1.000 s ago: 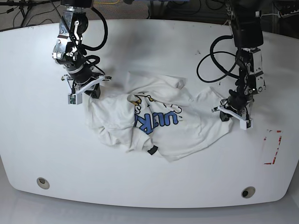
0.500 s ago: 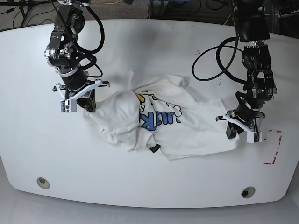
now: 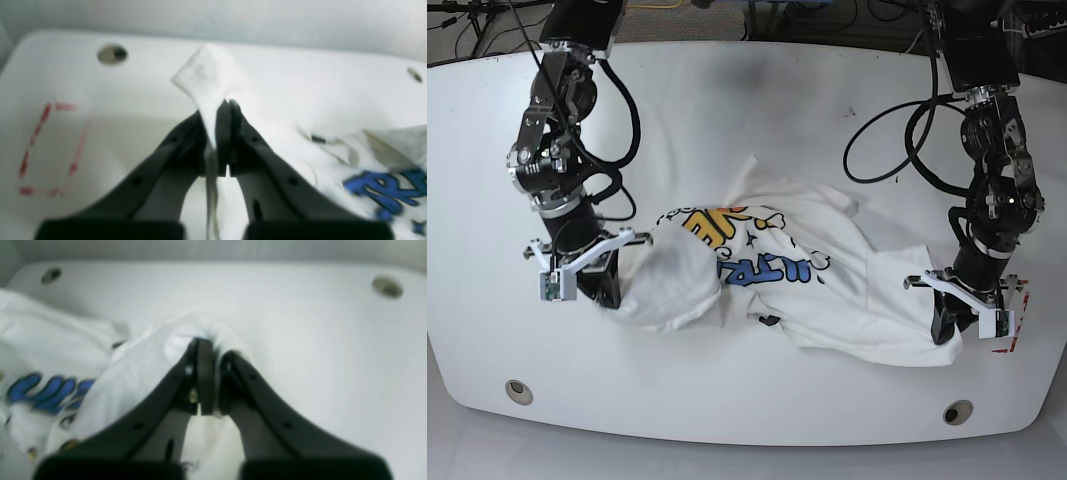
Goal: Fold the T-shirt properly
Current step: 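Lift the shirt high with both grippers, shaking it out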
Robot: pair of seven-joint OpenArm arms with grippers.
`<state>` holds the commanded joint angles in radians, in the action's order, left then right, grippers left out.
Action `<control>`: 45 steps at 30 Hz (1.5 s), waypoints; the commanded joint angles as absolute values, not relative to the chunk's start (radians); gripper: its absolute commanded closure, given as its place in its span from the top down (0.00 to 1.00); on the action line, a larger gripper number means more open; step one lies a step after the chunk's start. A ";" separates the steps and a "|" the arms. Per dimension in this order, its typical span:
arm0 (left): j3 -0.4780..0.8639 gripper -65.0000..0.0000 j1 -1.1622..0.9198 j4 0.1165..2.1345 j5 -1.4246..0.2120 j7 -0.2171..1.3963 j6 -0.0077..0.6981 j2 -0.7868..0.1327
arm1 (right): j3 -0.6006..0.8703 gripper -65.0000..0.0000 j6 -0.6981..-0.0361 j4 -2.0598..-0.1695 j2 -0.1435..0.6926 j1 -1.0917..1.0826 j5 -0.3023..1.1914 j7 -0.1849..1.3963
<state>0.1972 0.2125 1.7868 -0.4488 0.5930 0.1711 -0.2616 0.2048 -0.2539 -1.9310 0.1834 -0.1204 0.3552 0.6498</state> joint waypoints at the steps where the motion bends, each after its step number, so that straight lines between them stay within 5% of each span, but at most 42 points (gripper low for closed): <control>1: 0.209 0.00 0.223 1.787 -0.449 0.593 0.171 -0.274 | 0.199 0.00 -0.254 -1.920 0.193 -0.145 0.355 0.648; 17: 0.278 0.00 0.455 1.753 -0.449 0.656 0.171 -0.334 | 0.171 0.00 -0.263 -1.681 0.303 -0.489 0.360 0.647; 33: 0.298 0.00 0.739 1.755 -0.447 0.730 0.171 -0.357 | 0.171 0.00 -0.295 -1.478 0.397 -0.789 0.567 0.653; 45: 0.295 0.00 0.714 1.785 -0.452 0.806 0.173 -0.369 | 0.176 0.00 -0.297 -1.515 0.397 -0.714 0.567 0.653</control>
<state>0.2954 0.7142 1.7852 -0.4519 0.8063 0.1726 -0.3690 0.1757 -0.2969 -1.5152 0.3966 -0.7142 0.5669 0.6529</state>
